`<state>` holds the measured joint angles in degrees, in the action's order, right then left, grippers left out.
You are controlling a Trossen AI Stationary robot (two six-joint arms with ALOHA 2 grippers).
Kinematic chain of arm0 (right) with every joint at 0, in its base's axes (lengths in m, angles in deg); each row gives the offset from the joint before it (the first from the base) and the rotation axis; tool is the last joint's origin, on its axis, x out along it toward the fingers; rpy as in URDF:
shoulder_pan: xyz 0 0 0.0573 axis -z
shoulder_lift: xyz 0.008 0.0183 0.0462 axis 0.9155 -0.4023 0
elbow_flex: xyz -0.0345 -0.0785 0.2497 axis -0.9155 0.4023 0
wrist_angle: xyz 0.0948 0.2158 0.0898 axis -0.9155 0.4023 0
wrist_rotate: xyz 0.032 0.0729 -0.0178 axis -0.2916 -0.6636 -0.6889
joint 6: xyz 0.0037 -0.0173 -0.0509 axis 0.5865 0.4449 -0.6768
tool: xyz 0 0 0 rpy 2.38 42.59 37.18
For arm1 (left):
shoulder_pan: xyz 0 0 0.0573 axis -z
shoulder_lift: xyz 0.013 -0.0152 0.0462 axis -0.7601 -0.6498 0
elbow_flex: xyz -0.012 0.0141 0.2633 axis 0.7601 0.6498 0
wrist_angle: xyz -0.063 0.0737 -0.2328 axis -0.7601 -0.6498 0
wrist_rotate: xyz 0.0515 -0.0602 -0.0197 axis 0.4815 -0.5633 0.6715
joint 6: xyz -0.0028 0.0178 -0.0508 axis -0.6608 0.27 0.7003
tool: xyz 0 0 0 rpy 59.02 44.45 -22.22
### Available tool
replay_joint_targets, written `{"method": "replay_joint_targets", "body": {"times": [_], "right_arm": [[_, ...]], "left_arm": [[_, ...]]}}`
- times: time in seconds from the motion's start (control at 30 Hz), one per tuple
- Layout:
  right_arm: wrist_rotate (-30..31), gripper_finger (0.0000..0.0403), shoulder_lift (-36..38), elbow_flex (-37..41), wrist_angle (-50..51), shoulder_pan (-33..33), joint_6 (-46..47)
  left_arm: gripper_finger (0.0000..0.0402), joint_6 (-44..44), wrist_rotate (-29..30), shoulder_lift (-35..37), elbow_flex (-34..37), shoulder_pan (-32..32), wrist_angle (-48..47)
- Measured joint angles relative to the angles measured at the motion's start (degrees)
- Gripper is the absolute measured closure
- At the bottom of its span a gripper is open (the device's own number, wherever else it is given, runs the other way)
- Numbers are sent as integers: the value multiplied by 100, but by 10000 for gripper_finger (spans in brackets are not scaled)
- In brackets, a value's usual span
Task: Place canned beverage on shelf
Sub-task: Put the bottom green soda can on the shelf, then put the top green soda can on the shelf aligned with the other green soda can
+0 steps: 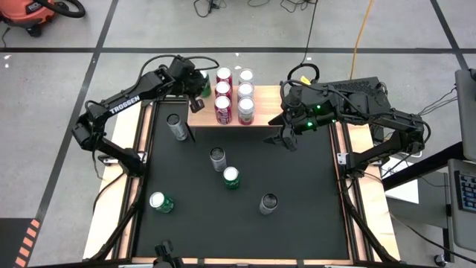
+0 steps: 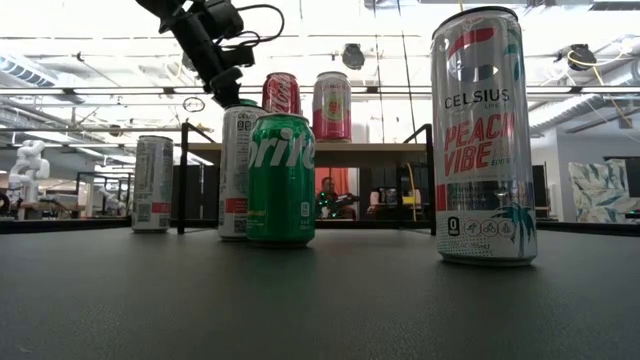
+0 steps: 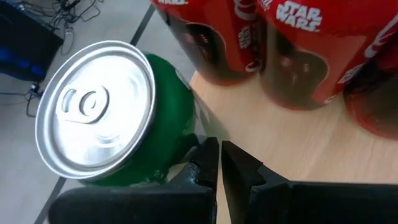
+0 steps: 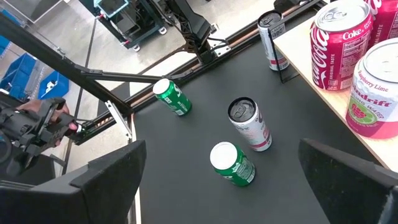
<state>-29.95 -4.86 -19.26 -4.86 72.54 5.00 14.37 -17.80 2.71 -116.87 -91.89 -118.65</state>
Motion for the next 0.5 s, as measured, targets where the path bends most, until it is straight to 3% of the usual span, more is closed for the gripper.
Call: {"method": "replay_joint_targets", "body": {"times": [0.2, 0.33, 0.5], "right_arm": [[-1, 3, 0, -1, 17, 0, 80], [-2, 3, 0, -1, 96, 0, 128], [15, 3, 0, 0, 85, 3, 27]], "left_arm": [[385, 124, -6, 208, -142, 1, -945], [385, 974, -190, 551, -398, 40, -1673], [385, 1959, -244, 1102, -463, 167, -1513]]}}
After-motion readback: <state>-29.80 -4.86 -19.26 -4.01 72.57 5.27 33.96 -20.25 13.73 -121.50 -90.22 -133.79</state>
